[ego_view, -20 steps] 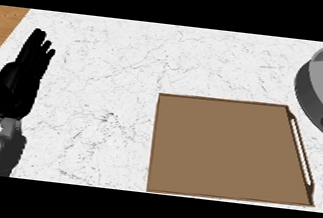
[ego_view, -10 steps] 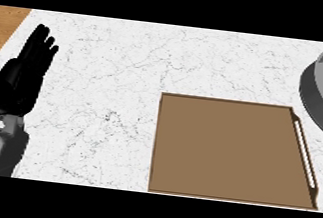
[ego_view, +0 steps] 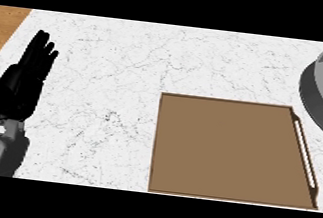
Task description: Pick the cupcake from the tray and place it in the pot
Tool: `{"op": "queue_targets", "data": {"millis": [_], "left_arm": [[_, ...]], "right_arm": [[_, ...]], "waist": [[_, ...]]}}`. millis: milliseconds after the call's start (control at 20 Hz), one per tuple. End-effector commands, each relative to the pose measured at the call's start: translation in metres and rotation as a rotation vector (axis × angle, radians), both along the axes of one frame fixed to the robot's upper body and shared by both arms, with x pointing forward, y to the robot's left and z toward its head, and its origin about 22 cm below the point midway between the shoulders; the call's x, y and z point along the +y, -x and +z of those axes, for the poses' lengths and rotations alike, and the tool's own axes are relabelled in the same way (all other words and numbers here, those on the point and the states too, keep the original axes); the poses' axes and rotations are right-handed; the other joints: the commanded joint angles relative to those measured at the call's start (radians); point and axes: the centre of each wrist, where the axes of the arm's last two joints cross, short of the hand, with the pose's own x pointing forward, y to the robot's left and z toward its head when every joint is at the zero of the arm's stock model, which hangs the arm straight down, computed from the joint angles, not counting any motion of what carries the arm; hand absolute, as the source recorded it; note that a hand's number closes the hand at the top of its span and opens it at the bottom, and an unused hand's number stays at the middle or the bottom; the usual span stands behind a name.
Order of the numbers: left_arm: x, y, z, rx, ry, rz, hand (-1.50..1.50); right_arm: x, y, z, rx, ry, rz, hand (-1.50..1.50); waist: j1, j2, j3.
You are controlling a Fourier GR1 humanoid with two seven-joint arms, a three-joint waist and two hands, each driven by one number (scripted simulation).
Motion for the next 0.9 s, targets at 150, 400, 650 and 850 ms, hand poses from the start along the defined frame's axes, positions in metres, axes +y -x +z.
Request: {"op": "queue_targets", "data": {"millis": [150, 400, 650, 850], "left_arm": [[0.006, 0.013, -0.016, 0.008, 0.008, -0.007, 0.00], [-0.003, -0.003, 0.011, -0.006, 0.013, 0.018, 0.00], [0.008, -0.002, 0.007, 0.014, -0.005, 0.018, 0.00], [0.029, -0.007, 0.011, 0.008, -0.004, 0.034, 0.00]], "right_arm": [[-0.035, 0.020, 0.016, -0.296, -0.139, -0.015, -1.50], [-0.073, 0.060, 0.007, -0.325, -0.155, -0.006, -1.50], [-0.093, 0.094, -0.011, -0.332, -0.182, 0.009, -1.50], [-0.114, 0.113, 0.005, -0.335, -0.203, 0.041, -1.50]], "waist": [[0.001, -0.002, -0.001], [-0.019, -0.008, -0.003], [-0.033, -0.015, -0.006], [-0.028, -0.013, -0.005]]}}
